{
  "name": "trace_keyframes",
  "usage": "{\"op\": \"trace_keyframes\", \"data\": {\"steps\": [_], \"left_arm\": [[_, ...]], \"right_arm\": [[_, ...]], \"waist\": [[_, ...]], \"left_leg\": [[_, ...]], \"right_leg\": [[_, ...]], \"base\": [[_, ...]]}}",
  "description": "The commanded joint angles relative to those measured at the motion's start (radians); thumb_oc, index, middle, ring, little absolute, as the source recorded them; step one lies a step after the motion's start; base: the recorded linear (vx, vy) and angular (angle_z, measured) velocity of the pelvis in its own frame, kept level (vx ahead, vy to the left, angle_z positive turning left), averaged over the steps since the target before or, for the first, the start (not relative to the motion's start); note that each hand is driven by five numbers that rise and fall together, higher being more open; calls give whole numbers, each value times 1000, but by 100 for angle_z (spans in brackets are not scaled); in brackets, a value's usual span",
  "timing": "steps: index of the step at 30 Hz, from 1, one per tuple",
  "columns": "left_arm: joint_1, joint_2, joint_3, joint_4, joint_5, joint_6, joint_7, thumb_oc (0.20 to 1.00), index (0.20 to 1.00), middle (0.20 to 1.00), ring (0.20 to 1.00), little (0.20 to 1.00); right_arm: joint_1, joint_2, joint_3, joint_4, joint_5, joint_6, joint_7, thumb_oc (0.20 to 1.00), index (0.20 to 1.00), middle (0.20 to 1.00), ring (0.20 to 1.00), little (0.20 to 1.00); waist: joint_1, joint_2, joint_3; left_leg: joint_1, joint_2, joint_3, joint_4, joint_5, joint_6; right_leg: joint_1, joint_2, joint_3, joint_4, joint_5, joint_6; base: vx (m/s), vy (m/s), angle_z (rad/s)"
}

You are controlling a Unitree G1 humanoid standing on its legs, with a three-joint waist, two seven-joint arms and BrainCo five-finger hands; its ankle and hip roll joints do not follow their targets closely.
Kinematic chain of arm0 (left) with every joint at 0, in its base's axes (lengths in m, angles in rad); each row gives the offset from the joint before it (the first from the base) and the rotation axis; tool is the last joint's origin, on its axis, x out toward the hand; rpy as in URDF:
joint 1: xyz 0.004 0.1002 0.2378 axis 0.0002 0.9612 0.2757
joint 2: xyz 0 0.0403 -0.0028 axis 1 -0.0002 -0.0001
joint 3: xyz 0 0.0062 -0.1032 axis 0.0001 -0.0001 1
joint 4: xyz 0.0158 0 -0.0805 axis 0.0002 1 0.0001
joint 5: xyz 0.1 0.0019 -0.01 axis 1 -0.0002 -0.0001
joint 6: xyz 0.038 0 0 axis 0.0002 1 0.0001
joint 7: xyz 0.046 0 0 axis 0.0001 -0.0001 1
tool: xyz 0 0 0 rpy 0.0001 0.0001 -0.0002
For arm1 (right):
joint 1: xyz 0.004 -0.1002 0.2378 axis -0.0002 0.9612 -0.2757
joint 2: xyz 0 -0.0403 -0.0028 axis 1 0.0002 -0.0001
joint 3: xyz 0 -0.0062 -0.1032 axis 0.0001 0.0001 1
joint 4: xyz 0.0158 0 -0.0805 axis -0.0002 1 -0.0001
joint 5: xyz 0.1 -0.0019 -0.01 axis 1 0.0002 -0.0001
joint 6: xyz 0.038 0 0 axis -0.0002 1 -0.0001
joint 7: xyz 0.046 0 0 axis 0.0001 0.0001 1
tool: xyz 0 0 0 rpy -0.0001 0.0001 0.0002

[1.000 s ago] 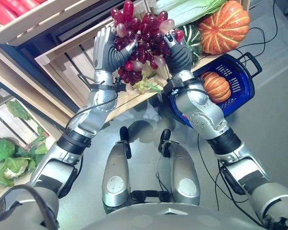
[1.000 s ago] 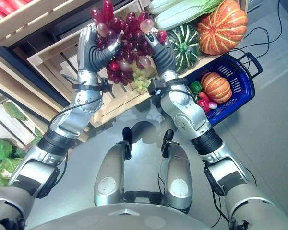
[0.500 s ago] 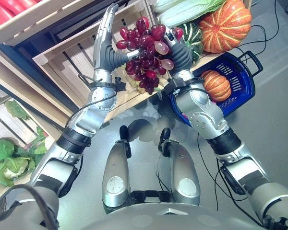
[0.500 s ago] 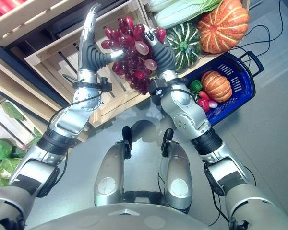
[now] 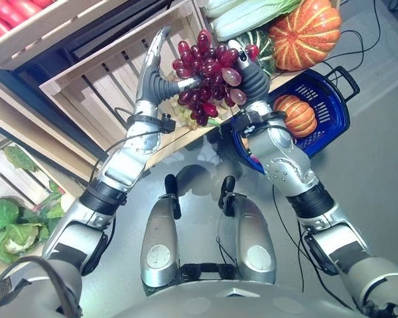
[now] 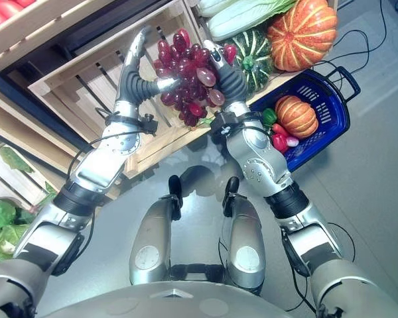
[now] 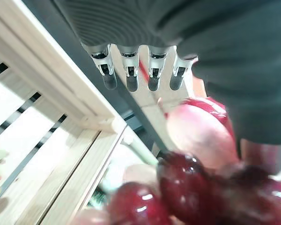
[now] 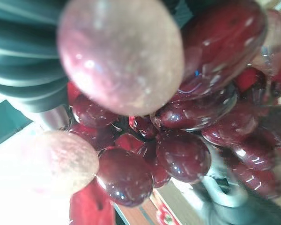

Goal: Pick up fruits and vegetables into the basket

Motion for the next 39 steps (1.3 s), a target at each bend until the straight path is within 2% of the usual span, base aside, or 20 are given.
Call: {"op": "trace_keyframes", "data": {"steps": [1, 2, 3, 4, 5, 6, 8, 11, 13, 16, 19, 20, 21, 26, 32, 37, 39], "left_arm": [[80, -9, 12, -79, -92, -125, -79, 1000, 1000, 1000, 1000, 1000], [97, -12, 16, -85, -154, -148, -159, 1000, 1000, 1000, 1000, 1000], [101, -12, 18, -87, -183, -149, -182, 1000, 1000, 1000, 1000, 1000], [119, -16, 15, -88, -278, -169, -286, 1000, 1000, 1000, 1000, 1000], [142, -25, 9, -95, -363, -162, -400, 1000, 1000, 1000, 1000, 1000], [176, -34, -8, -96, -434, -167, -548, 1000, 1000, 1000, 1000, 1000], [205, -19, -29, -85, -486, -211, -622, 1000, 1000, 1000, 1000, 1000], [227, -4, -27, -68, -590, -229, -675, 1000, 1000, 1000, 1000, 1000], [270, -1, -10, -27, -698, -265, -725, 1000, 1000, 1000, 1000, 1000], [321, -6, 27, -6, -771, -291, -788, 1000, 1000, 1000, 1000, 1000], [359, -10, 50, 14, -794, -324, -817, 1000, 1000, 1000, 1000, 1000], [359, -10, 50, 15, -794, -324, -817, 1000, 1000, 1000, 1000, 1000], [378, -12, 60, 23, -790, -356, -807, 1000, 1000, 1000, 1000, 1000], [397, -24, 90, 28, -808, -419, -754, 1000, 1000, 1000, 1000, 1000], [353, -22, 127, 20, -775, -517, -678, 1000, 1000, 1000, 1000, 1000], [290, -1, 139, -6, -767, -543, -633, 1000, 1000, 1000, 1000, 1000], [251, 14, 151, -11, -779, -555, -637, 1000, 1000, 1000, 1000, 1000]], "right_arm": [[18, 21, -124, -212, -18, -149, 69, 200, 200, 200, 200, 200], [35, 12, -140, -220, -22, -166, 75, 200, 200, 200, 200, 200], [39, 11, -143, -222, -23, -171, 75, 200, 200, 200, 200, 200], [55, 4, -163, -225, -26, -187, 84, 200, 200, 200, 200, 200], [72, -1, -181, -229, -31, -197, 94, 200, 200, 200, 200, 200], [89, -13, -208, -225, -42, -216, 108, 200, 200, 200, 200, 200], [98, -41, -231, -214, -50, -230, 105, 200, 200, 200, 200, 200], [105, -80, -247, -200, -41, -244, 92, 200, 200, 200, 200, 200], [120, -109, -274, -165, -37, -260, 92, 200, 200, 200, 200, 200], [134, -136, -315, -134, -46, -268, 75, 200, 200, 200, 200, 200], [150, -152, -352, -89, -52, -270, 70, 200, 200, 200, 200, 200], [150, -152, -352, -88, -52, -270, 69, 200, 200, 200, 200, 200], [163, -164, -369, -55, -59, -264, 46, 200, 200, 200, 200, 200], [169, -180, -392, 41, -67, -240, -34, 200, 200, 200, 200, 200], [115, -186, -404, 227, 144, -238, 31, 200, 200, 200, 200, 200], [37, -213, -416, 389, 185, -208, 11, 200, 200, 200, 200, 200], [-20, -240, -429, 512, 243, -178, 15, 200, 200, 200, 200, 200]], "waist": [[-26, -2, -65], [-30, -1, -63], [-30, 0, -64], [-36, 3, -63], [-42, 6, -63], [-55, 11, -60], [-76, 20, -57], [-90, 29, -50], [-99, 38, -44], [-101, 48, -31], [-102, 58, -29], [-102, 60, -29], [-102, 68, -29], [-90, 96, -29], [-57, 139, -29], [-32, 170, -29], [-16, 186, -29]], "left_leg": [[26, 4, 69, -21, -14, 21], [22, 6, 73, -20, -15, 22], [20, 7, 74, -19, -15, 22], [18, 8, 77, -18, -15, 22], [16, 11, 84, -18, -16, 23], [13, 15, 94, -17, -17, 24], [13, 19, 108, -20, -15, 25], [8, 20, 118, -19, -15, 27], [-5, 21, 128, -12, -16, 28], [-27, 23, 139, -3, -18, 28], [-69, 25, 144, 17, -22, 26], [-60, 23, 133, 24, -46, 17], [-95, 23, 132, 42, -49, 17], [-189, 13, 127, 67, -45, 21], [-326, -8, 109, 107, -38, 25], [-398, -23, 85, 130, -35, 28], [-443, -30, 72, 141, -32, 30]], "right_leg": [[16, -3, -4, 3, -5, 61], [10, -2, -3, 4, -5, 61], [8, -1, -3, 5, -5, 61], [3, 0, -1, 5, -2, 62], [-2, 2, 1, 5, 0, 62], [-9, 7, 6, 3, 4, 62], [-20, 13, 18, 1, 9, 61], [-34, 16, 32, 4, 10, 59], [-53, 14, 43, 13, 9, 57], [-77, 11, 45, 22, 6, 54], [-119, 7, 46, 44, -1, 50], [-111, 8, 54, 55, -25, 60], [-146, 5, 56, 75, -30, 58], [-244, 0, 61, 119, -41, 54], [-377, -22, 49, 191, -54, 48], [-452, -37, 49, 232, -63, 46], [-498, -45, 49, 253, -66, 45]], "base": [[-85, -50, -19], [-57, -30, -11], [-51, -22, -11], [-48, -11, -8], [-76, -2, -7], [-74, 31, -12], [-50, 55, -27], [-39, 59, -30], [-48, 46, -26], [-55, 23, -19], [-4, 10, -9], [46, 14, -5], [46, 9, -9], [-26, -16, -2], [-24, -46, 7], [9, -53, 23], [15, -94, 15]]}}
